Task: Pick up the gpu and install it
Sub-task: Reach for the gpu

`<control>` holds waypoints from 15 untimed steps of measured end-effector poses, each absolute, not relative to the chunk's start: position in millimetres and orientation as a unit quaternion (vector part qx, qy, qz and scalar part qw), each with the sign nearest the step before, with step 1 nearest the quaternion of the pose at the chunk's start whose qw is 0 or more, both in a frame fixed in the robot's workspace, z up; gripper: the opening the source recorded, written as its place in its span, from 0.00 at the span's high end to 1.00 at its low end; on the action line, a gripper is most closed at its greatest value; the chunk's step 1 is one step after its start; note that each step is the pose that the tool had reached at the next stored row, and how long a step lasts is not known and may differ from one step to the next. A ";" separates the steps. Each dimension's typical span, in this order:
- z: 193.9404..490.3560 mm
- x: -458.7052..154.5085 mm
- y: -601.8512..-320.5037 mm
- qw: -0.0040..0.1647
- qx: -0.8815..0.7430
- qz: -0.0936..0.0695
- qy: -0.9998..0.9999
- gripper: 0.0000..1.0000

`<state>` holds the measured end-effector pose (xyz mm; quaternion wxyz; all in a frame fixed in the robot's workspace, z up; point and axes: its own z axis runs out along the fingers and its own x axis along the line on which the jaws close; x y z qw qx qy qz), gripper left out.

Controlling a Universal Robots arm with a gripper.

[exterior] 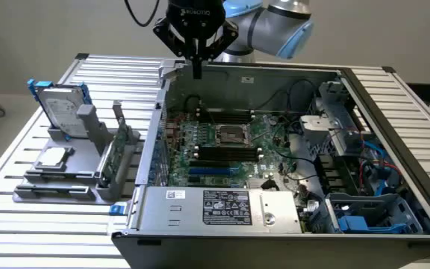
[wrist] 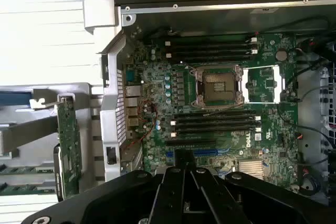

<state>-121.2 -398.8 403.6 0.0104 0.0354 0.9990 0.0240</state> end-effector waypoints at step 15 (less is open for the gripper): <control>404.6 -147.6 -398.1 0.004 0.036 0.024 0.999 0.89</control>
